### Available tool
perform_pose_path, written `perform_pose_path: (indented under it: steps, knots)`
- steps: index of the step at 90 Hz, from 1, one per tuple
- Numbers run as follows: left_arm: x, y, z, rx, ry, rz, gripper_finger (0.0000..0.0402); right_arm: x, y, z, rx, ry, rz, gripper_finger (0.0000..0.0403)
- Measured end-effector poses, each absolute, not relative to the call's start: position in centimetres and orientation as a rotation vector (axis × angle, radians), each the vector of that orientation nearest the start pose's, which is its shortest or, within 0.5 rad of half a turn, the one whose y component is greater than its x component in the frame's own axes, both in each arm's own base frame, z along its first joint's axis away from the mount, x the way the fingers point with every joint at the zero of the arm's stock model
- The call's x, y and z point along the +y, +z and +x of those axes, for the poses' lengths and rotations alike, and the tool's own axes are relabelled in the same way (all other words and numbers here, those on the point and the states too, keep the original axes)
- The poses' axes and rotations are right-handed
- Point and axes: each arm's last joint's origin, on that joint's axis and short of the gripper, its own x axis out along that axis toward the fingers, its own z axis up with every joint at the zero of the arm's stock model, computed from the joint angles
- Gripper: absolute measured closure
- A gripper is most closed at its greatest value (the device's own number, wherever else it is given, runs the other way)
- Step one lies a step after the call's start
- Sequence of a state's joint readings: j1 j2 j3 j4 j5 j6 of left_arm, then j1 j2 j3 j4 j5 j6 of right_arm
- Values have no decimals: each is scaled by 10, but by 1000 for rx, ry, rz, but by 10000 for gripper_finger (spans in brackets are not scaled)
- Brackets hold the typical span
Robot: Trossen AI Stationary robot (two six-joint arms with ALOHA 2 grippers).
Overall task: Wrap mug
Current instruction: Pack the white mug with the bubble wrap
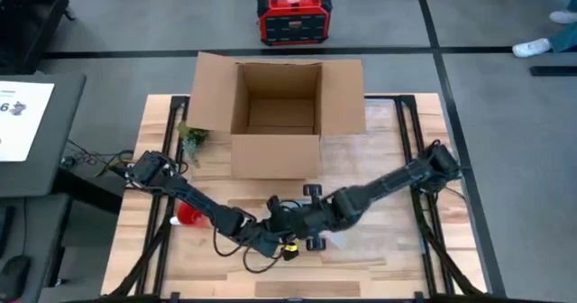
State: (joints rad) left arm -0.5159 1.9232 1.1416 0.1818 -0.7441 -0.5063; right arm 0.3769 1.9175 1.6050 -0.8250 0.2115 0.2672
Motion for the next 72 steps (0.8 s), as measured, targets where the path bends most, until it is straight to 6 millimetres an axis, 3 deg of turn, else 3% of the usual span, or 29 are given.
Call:
perform_pose_path:
  steps: [13,32,46,60,72]
  knots:
    - [-182,179,349,460,309,-114,402,132,229,375,1128,8,-76,403]
    - [-183,223,314,516,286,-132,402,121,207,371,1186,-1,-78,403]
    - [-180,243,292,536,297,-147,402,114,194,370,1184,8,-51,403]
    - [-181,238,288,572,336,-203,402,113,185,375,1162,88,15,403]
    - [-188,217,295,598,355,-202,402,114,199,376,1166,91,20,403]
